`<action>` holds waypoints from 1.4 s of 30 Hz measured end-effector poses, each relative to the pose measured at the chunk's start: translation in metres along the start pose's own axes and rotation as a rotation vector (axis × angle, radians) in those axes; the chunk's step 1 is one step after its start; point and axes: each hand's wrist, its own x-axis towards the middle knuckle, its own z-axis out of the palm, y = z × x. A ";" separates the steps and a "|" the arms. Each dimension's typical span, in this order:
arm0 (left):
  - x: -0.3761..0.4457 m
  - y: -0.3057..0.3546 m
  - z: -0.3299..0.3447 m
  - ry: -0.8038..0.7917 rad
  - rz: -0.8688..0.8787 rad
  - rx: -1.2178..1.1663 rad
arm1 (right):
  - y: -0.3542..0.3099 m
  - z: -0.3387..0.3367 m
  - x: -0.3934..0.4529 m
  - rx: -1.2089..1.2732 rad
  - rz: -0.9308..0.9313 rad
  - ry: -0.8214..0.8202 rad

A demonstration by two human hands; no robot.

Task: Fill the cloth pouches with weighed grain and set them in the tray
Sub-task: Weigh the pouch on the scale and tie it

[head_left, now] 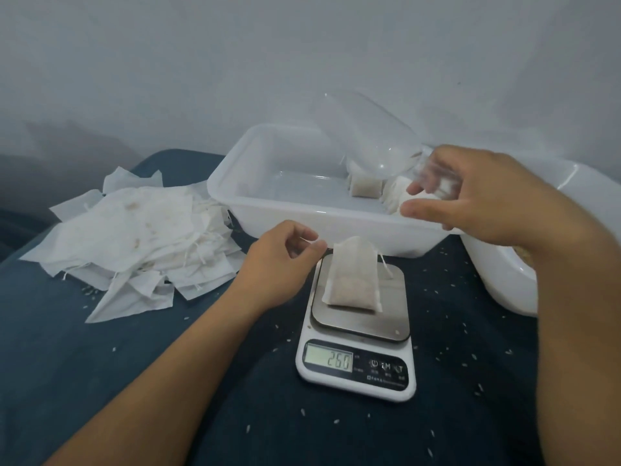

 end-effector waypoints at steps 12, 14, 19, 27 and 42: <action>-0.004 0.007 0.011 -0.065 0.031 0.076 | 0.003 -0.006 -0.002 0.016 -0.026 0.021; -0.004 0.011 0.013 -0.084 0.030 0.082 | 0.002 -0.007 -0.002 0.008 -0.033 0.033; -0.002 0.020 0.021 -0.124 -0.004 0.008 | 0.002 -0.011 -0.004 0.003 -0.033 0.071; -0.007 0.029 0.022 -0.096 0.042 -0.123 | 0.006 -0.016 -0.006 0.044 -0.030 0.126; 0.049 0.139 -0.006 0.007 0.269 -0.179 | 0.030 -0.045 -0.018 0.161 0.056 0.340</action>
